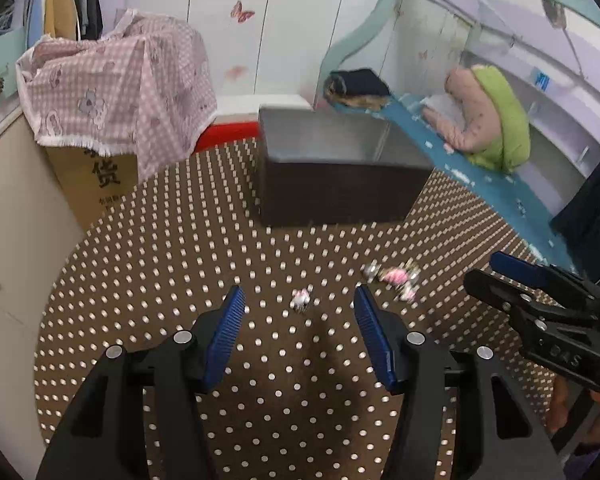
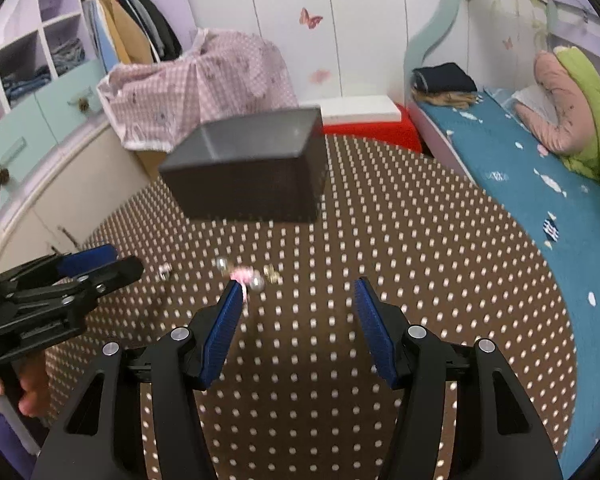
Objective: Organize jewelry
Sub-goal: 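Lift both grippers away from the grey box toward the remaining charms, then grasp a small pink charm with the left gripper while the right grasps another pink charm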
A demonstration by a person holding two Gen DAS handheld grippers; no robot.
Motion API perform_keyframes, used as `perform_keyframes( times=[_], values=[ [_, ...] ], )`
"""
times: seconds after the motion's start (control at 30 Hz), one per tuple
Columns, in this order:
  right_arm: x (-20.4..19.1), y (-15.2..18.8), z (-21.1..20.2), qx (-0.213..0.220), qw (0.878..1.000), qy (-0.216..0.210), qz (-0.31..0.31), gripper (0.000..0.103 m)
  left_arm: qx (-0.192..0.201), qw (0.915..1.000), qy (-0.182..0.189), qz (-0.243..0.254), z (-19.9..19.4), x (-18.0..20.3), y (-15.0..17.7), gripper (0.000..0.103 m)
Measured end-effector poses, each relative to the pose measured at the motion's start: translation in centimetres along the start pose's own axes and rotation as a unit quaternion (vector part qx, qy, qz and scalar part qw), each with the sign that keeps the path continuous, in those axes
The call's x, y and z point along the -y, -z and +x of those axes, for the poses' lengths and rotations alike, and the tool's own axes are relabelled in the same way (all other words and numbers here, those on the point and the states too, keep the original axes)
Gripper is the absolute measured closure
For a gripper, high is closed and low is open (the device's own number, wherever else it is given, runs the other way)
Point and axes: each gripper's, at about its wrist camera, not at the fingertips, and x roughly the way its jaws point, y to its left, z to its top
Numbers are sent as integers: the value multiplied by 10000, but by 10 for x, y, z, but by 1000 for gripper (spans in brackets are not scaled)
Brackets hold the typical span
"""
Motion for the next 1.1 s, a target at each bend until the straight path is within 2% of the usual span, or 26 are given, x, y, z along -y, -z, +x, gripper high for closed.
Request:
perform_keyframes(
  times=[0.27,0.33,0.5,0.57,0.83,1.03,1.1],
  values=[
    [-2,10,17,-193,9998,-69,-9,46,-138,9999,-95,11,21,1,4,51],
    [-2,10,19,-207,9998,-76,-6,46,-161,9998,-129,57,24,2,3,63],
    [-3,8,25,-236,9997,-92,-18,46,-227,9994,-200,181,30,5,2,77],
    [-2,6,27,-276,9995,-124,-2,46,-224,9992,-238,212,31,7,2,92],
    [-17,1,35,-389,9988,-81,-302,47,-184,9998,-69,82,25,2,4,93],
    [-39,-2,36,-387,9975,-288,-516,65,-121,9999,-62,-17,13,-3,4,93],
    [-44,-4,39,-424,9972,-311,-539,68,-110,9999,-54,-19,10,-3,5,93]
  ],
)
